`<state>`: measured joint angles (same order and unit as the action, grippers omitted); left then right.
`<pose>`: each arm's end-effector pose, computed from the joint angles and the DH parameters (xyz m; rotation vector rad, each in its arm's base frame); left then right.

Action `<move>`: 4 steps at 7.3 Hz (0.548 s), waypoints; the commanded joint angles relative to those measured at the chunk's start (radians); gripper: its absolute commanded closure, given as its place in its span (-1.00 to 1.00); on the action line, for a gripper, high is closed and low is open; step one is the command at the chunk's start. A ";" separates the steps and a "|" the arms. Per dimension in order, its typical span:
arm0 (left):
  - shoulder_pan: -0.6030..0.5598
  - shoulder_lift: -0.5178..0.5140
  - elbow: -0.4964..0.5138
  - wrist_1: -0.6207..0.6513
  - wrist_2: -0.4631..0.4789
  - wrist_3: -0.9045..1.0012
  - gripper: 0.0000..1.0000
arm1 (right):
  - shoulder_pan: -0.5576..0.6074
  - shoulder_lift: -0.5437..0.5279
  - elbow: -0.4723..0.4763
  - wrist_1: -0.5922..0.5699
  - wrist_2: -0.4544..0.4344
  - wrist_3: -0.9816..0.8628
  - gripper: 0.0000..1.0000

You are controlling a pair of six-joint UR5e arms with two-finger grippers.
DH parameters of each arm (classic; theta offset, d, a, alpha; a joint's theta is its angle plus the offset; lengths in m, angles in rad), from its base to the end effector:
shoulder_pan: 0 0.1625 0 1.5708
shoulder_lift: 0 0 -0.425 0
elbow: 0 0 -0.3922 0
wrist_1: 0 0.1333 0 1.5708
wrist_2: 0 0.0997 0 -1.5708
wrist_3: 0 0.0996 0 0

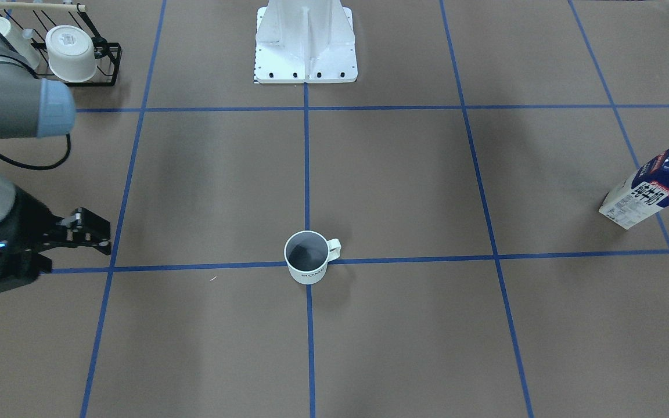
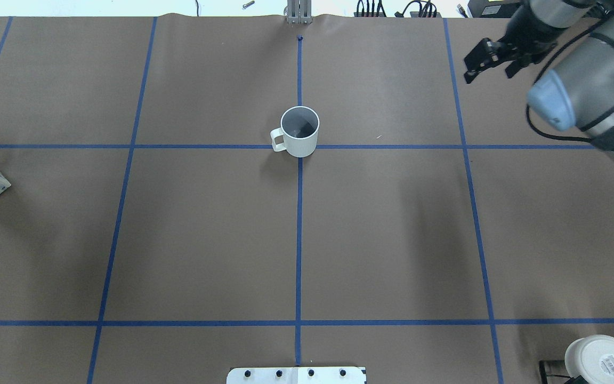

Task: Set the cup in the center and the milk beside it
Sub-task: 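Release the mug and raise the right gripper back toward its start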

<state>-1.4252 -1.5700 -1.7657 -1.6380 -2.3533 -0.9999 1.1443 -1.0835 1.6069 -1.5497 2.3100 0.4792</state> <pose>0.0100 -0.5029 0.5543 -0.2180 0.8054 -0.7034 -0.2136 -0.6302 0.3533 0.1515 -0.8744 -0.1520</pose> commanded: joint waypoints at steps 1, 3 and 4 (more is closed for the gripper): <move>0.032 0.001 0.040 -0.073 0.003 -0.081 -0.95 | 0.118 -0.168 0.097 -0.027 0.009 -0.091 -1.00; 0.063 -0.002 0.103 -0.196 0.005 -0.153 -0.95 | 0.132 -0.233 0.152 -0.027 0.006 -0.094 -1.00; 0.066 0.001 0.104 -0.200 0.005 -0.155 -0.94 | 0.132 -0.236 0.163 -0.030 0.006 -0.093 -1.00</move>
<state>-1.3698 -1.5705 -1.6741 -1.8123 -2.3492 -1.1359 1.2720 -1.3016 1.7492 -1.5772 2.3168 0.3883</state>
